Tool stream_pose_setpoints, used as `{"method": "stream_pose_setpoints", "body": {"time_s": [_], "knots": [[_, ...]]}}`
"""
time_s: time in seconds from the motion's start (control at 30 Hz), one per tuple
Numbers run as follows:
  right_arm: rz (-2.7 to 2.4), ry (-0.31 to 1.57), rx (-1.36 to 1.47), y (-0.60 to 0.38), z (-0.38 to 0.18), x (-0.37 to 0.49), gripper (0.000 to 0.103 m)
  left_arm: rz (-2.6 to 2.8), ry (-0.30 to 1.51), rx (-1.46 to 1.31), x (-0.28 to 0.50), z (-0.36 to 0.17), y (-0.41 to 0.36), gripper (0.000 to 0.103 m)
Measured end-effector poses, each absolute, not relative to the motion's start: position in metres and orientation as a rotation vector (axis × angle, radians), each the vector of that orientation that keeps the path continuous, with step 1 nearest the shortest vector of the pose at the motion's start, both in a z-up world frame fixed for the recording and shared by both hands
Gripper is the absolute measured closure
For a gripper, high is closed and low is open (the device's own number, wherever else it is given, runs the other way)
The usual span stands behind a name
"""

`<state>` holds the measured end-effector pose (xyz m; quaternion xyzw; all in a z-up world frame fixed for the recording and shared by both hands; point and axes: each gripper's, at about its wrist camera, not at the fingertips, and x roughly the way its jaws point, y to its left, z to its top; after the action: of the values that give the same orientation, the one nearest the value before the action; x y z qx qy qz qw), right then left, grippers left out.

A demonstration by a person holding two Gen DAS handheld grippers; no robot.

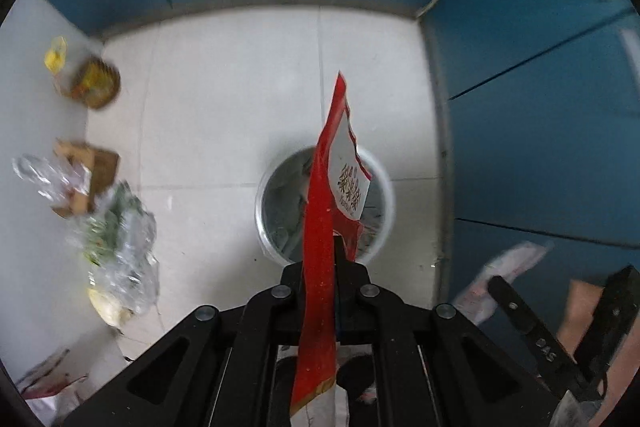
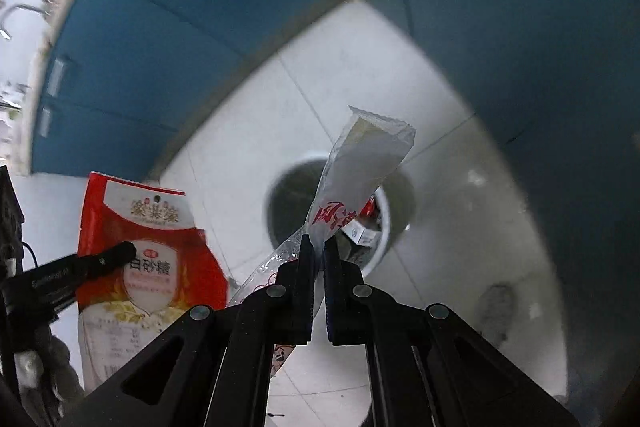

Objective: Collect trash

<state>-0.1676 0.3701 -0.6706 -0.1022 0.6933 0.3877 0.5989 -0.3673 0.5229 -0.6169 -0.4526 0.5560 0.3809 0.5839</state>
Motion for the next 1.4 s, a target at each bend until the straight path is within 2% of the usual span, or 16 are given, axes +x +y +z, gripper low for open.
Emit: {"method": "stream_pose_setpoints", "body": {"time_s": [0.1, 0.2, 0.33, 0.37, 0.4, 0.43, 0.47, 0.5, 0.53, 0.57, 0.6, 0.67, 0.7, 0.93, 1.03, 1.4], "knots": [[0.929, 1.684, -0.261, 0.393, -0.757, -0.176, 0.099, 0.858, 1.328, -1.134, -0.376, -0.699, 0.531, 0.1], [0.942, 1.73, -0.325, 0.414, -0.833, -0.183, 0.099, 0.827, 1.351, -1.166, -0.379, -0.755, 0.537, 0.097], [0.987, 1.747, -0.441, 0.441, -0.885, -0.19, 0.097, 0.853, 1.41, -1.101, -0.377, -0.794, 0.541, 0.093], [0.986, 1.747, -0.469, 0.443, -0.893, -0.192, 0.093, 0.865, 1.429, -1.073, -0.377, -0.796, 0.539, 0.09], [0.993, 1.754, -0.501, 0.446, -0.9, -0.193, 0.089, 0.872, 1.433, -1.047, -0.376, -0.798, 0.539, 0.076], [0.991, 1.753, -0.53, 0.447, -0.904, -0.197, 0.072, 0.879, 1.43, -1.025, -0.373, -0.796, 0.538, 0.045], [0.986, 1.749, -0.555, 0.446, -0.906, -0.198, 0.049, 0.888, 1.431, -1.002, -0.374, -0.794, 0.537, 0.025], [0.989, 1.745, -0.556, 0.443, -0.903, -0.196, 0.04, 0.897, 1.425, -0.989, -0.376, -0.792, 0.537, 0.003], [0.992, 1.736, -0.555, 0.44, -0.898, -0.193, 0.028, 0.896, 1.421, -0.98, -0.378, -0.789, 0.539, 0.003], [0.991, 1.726, -0.565, 0.439, -0.894, -0.193, 0.021, 0.895, 1.432, -0.967, -0.381, -0.789, 0.54, 0.003], [0.982, 1.7, -0.588, 0.436, -0.886, -0.193, 0.018, 0.897, 1.436, -0.954, -0.382, -0.785, 0.539, 0.003], [0.959, 1.651, -0.618, 0.434, -0.863, -0.187, 0.003, 0.908, 1.432, -0.919, -0.382, -0.774, 0.537, 0.003], [0.945, 1.623, -0.63, 0.43, -0.851, -0.186, 0.0, 0.918, 1.43, -0.894, -0.381, -0.767, 0.536, 0.003], [0.873, 1.425, -0.657, 0.394, -0.733, -0.195, 0.0, 0.989, 1.363, -0.794, -0.4, -0.674, 0.508, 0.002], [0.865, 1.359, -0.642, 0.376, -0.659, -0.204, 0.0, 1.007, 1.329, -0.752, -0.406, -0.623, 0.491, 0.001], [0.923, 1.118, -0.589, 0.278, -0.386, -0.262, 0.0, 1.005, 1.126, -0.631, -0.417, -0.388, 0.381, 0.001]]}}
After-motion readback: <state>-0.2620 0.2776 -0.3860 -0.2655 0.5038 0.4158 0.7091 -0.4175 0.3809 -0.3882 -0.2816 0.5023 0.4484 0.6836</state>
